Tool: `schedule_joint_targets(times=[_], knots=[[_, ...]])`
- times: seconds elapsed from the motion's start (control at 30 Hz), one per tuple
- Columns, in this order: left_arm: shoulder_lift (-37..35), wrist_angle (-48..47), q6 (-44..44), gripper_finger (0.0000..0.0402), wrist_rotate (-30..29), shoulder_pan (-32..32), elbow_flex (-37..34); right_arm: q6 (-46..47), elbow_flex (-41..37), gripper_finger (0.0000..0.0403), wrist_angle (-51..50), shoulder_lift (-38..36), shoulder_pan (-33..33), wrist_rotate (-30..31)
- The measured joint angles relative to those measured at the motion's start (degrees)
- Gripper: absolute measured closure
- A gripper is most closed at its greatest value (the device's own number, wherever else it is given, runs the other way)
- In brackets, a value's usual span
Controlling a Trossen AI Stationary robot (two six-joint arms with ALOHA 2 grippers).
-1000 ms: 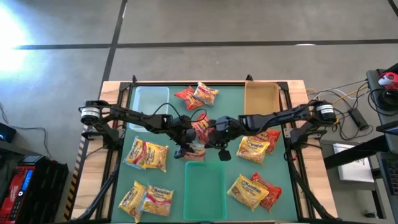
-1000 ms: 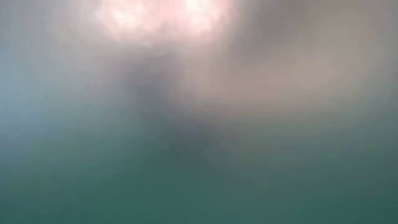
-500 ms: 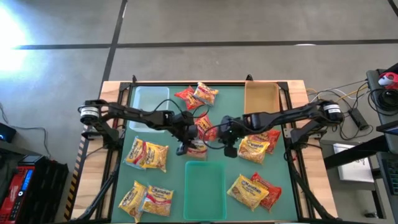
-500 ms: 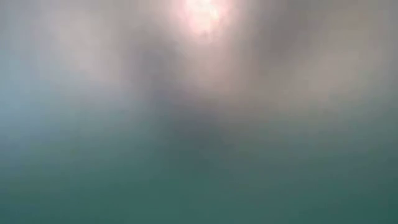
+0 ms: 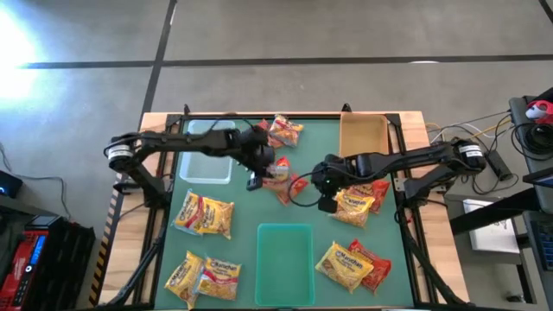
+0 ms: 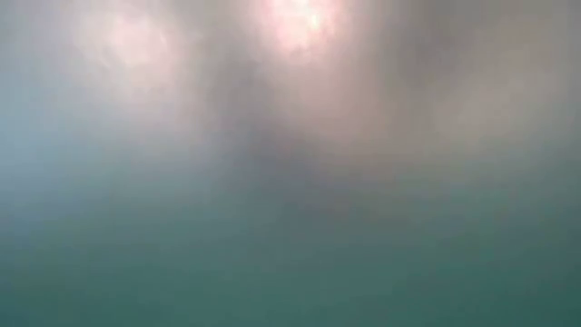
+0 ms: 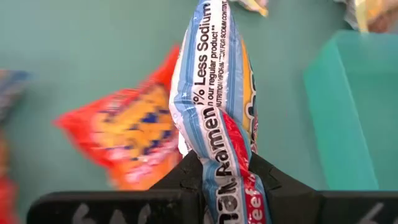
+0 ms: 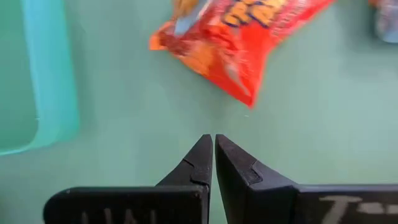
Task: Sort Maruchan noodles
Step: Put the blue noodle pack into the transparent bin
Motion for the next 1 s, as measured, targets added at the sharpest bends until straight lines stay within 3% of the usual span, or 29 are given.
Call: schedule_joint_targets(times=[0.27,0.53,0.8,1.0], knots=[[-6.6,-5.5,4.5,0.0364,-1.5,11.0,0.1,-1.0,-3.8,0.0385,0.7,-2.9,-1.3,1.0],[-12.3,-14.6,10.7,0.0364,-11.7,24.3,0.0,-1.5,-7.6,0.0385,2.3,-3.0,-2.0,1.1],[-13.4,-20.9,11.4,0.0364,-13.6,37.2,-0.2,-1.7,-9.7,0.0385,3.7,-3.3,-2.0,1.0],[-12.1,-22.4,13.1,0.0364,-13.5,40.8,-2.1,-1.8,-9.9,0.0385,3.9,-3.3,-2.0,1.0]])
